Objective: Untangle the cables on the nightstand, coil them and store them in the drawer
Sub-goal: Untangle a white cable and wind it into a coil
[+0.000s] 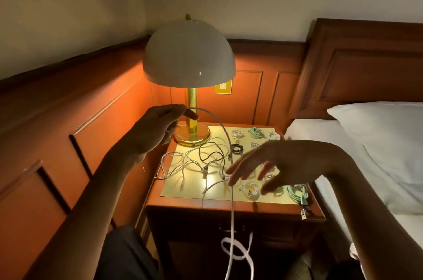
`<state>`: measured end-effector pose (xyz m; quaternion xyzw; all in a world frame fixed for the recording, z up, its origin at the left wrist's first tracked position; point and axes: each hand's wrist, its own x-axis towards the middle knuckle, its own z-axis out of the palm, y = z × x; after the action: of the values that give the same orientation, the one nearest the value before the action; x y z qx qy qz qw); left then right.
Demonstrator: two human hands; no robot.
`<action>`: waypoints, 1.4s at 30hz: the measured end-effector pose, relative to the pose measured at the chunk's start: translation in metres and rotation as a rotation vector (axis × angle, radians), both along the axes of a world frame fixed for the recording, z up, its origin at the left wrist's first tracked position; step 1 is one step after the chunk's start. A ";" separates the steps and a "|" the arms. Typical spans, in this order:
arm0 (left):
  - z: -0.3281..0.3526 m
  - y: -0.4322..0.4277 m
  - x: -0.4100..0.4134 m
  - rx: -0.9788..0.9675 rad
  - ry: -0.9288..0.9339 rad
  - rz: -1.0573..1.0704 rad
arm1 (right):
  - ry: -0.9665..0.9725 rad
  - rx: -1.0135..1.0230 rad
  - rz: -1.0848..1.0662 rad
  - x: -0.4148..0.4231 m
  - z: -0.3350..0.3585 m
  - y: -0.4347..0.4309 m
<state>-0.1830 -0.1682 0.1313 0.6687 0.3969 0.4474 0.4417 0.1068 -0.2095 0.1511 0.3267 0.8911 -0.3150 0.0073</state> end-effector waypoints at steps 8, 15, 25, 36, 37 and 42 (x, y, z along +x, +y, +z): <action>0.001 -0.052 0.038 0.028 0.069 -0.153 | 0.539 0.094 -0.438 -0.030 -0.023 -0.010; -0.008 -0.065 0.031 -0.201 0.013 -0.266 | 0.913 0.132 -0.631 -0.029 -0.025 -0.015; -0.018 -0.065 0.056 -0.444 -0.426 -0.420 | 1.091 0.133 -0.918 -0.045 -0.054 -0.012; -0.087 0.003 0.077 0.688 0.289 0.179 | 0.362 0.498 -0.720 -0.047 -0.074 -0.048; -0.089 0.002 0.074 0.633 0.318 0.063 | 0.351 0.545 -0.732 -0.039 -0.064 -0.046; -0.076 -0.024 0.063 -0.090 -0.143 -0.631 | 0.596 0.361 -0.742 -0.004 -0.033 -0.025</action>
<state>-0.1201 -0.1919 0.0551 0.7053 0.1574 0.3162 0.6146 0.1030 -0.2345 0.1177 0.5130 0.7186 -0.2168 -0.4164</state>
